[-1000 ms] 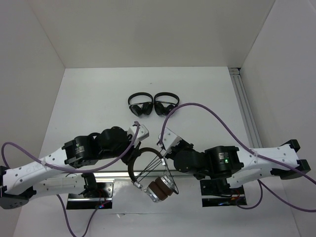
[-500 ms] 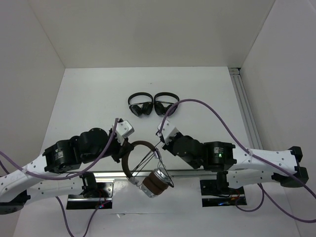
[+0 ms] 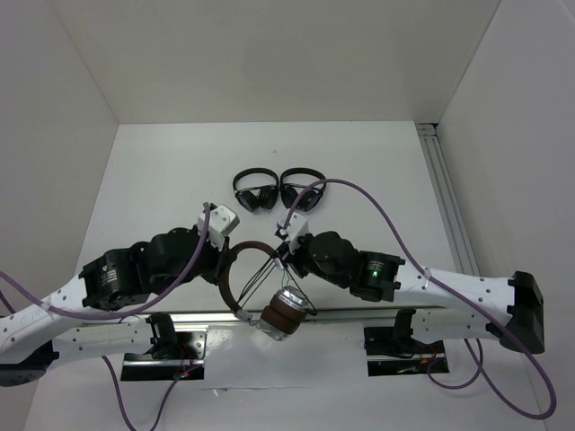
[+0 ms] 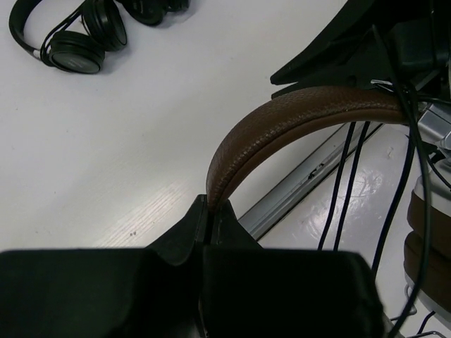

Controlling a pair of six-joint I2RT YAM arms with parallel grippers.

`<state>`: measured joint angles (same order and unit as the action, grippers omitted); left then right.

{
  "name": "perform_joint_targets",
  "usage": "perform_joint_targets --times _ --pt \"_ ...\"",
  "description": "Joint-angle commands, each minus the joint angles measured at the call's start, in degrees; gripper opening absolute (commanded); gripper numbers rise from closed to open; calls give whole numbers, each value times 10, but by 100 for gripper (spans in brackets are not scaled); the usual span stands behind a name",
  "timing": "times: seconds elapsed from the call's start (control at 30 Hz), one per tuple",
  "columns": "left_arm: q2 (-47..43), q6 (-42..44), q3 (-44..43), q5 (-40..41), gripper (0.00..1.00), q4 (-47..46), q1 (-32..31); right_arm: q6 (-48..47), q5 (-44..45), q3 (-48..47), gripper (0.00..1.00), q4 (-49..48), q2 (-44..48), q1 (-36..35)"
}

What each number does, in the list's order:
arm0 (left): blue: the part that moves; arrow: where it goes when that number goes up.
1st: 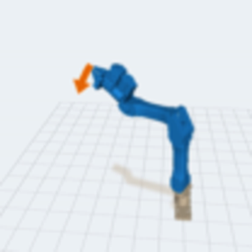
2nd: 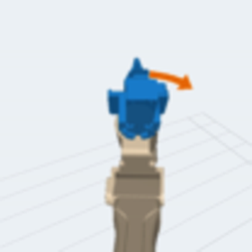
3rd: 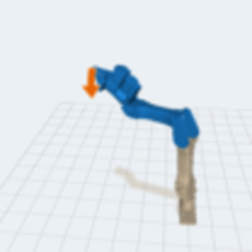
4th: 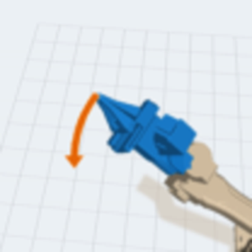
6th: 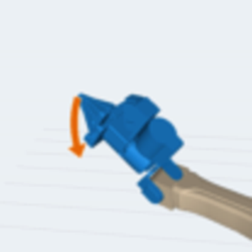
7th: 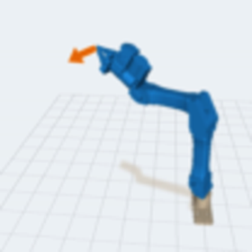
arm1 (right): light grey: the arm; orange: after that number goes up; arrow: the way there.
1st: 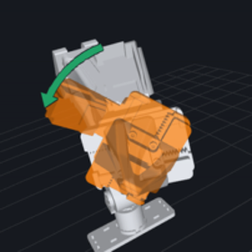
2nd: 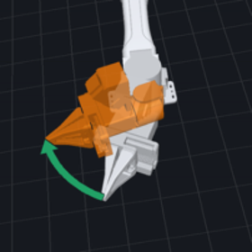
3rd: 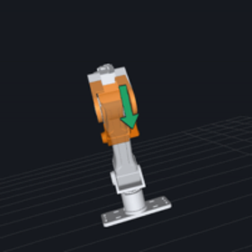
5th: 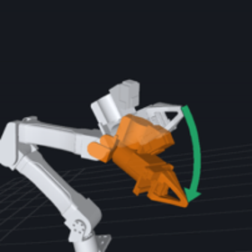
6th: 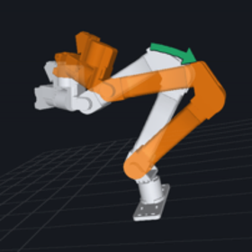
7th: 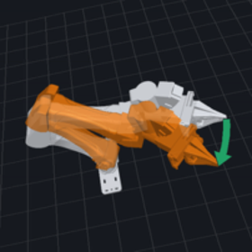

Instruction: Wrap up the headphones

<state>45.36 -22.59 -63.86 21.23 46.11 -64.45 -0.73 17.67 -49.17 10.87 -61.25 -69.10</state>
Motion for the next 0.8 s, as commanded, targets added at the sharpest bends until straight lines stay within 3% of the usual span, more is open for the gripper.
perform_joint_targets --times 0.0,0.17,0.33,0.43,0.53,0.73,0.77 --pt "-11 -39 -29 25 0 -40 -3 22 -47 37 25 -105 0 0" --pt "-11 -52 -34 43 0 -40 -3 35 -52 91 24 -177 5 0" --pt "-11 -63 -46 64 0 -9 -3 45 -52 103 28 -190 5 12" --pt "-5 -76 -51 86 0 6 -3 51 -36 109 46 -190 11 23" --pt "-18 -99 -51 121 0 27 -3 73 15 130 50 -190 17 28" --pt "-18 -162 -81 172 0 75 -3 122 85 180 73 -185 52 28" --pt "-12 -170 -81 173 0 81 -3 139 97 186 73 -177 66 28"
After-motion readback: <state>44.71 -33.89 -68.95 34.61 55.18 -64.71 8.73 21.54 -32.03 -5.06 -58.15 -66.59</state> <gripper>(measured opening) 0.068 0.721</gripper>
